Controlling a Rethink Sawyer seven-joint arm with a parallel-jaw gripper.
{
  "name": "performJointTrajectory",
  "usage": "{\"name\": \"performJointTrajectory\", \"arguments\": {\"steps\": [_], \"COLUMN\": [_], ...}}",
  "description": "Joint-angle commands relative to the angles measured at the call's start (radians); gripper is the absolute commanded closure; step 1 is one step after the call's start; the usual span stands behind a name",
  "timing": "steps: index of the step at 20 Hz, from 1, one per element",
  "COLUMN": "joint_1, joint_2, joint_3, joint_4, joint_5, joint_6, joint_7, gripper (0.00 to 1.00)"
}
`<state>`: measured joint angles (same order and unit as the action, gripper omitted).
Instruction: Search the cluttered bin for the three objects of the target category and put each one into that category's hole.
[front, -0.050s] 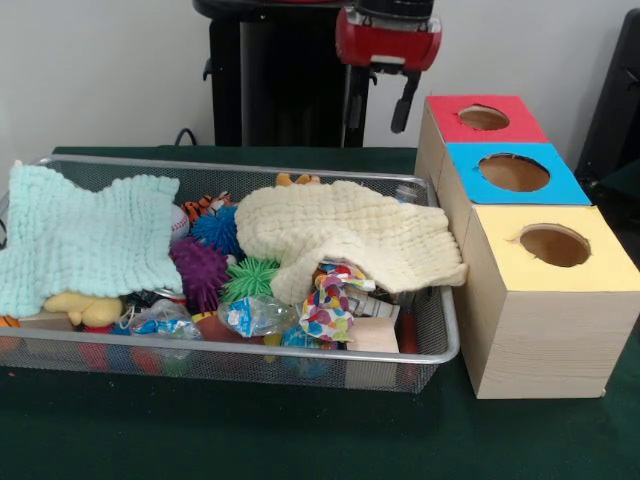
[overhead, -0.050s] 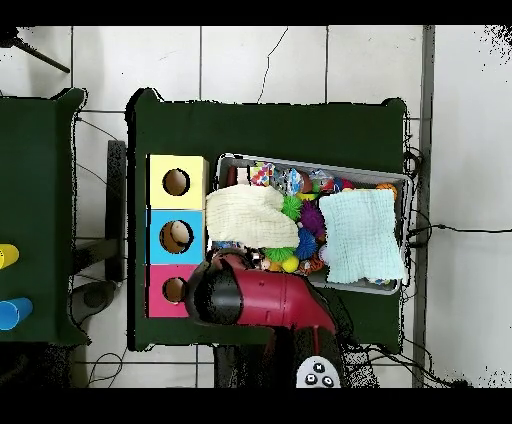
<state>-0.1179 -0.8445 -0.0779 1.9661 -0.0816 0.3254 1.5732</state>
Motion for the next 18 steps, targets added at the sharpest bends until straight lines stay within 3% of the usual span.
{"name": "performJointTrajectory", "arguments": {"steps": [1,6,11,18], "joint_1": [-0.039,-0.029,-0.019,0.0], "joint_2": [0.092,0.114,0.149,0.198], "joint_3": [-0.004,-0.025,-0.038,-0.084], "joint_4": [-0.06,-0.065,-0.073,-0.151], "joint_5": [-0.064,-0.065,-0.072,-0.082], "joint_6": [-0.054,-0.023,-0.062,-0.067], "joint_7": [0.104,0.114,0.12,0.111], "gripper": [0.0,0.0,0.0,0.0]}}
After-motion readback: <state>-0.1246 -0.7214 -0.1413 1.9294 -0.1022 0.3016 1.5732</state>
